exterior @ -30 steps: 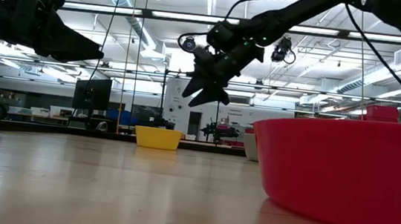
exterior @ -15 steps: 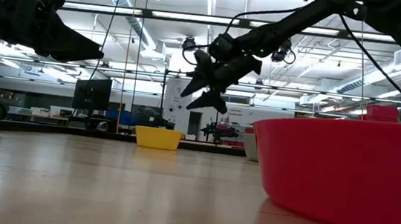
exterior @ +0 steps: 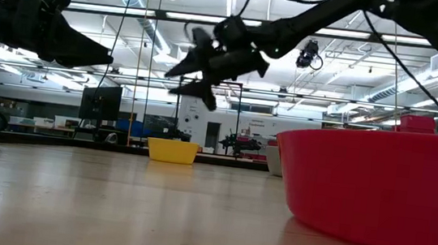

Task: Nest bowls inside each other
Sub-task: Stack the yellow bowl on the blue bowl

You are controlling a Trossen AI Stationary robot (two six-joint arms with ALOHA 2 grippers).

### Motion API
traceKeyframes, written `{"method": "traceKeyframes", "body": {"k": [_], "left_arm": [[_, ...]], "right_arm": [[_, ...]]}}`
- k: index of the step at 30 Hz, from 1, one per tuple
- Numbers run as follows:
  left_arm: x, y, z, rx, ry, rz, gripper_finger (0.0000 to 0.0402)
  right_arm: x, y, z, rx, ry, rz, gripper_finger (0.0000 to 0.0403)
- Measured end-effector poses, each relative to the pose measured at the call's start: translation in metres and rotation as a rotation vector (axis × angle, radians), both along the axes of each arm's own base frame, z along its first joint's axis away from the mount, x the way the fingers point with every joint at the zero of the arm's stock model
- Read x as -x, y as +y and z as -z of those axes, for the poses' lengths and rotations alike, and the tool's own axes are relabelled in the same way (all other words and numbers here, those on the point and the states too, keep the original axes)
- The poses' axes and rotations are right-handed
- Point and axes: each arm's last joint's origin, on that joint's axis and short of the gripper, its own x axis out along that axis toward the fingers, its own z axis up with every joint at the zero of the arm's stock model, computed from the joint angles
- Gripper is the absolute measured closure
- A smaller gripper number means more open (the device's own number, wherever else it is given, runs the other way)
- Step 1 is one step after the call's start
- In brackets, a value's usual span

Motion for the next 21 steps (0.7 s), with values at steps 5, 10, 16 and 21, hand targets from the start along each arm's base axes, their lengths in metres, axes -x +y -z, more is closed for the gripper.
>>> {"method": "traceKeyframes", "body": {"k": [5,10,16,21], "left_arm": [[0.0,0.0,-0.004,-0.003,-0.039,0.007,0.0116],[0.0,0.0,-0.005,-0.009,-0.047,0.011,0.0116],[0.0,0.0,-0.005,-0.011,-0.046,0.004,0.0116],[0.0,0.0,-0.004,-0.011,-0.039,0.004,0.0116]], "right_arm": [[-0.009,0.007,0.038,0.0,0.083,-0.016,0.021],[-0.013,0.011,0.045,0.073,0.112,-0.009,0.0206],[-0.013,0.011,0.025,0.276,0.248,0.004,0.0204],[-0.011,0.005,-0.005,0.394,0.339,0.036,0.0194]]}}
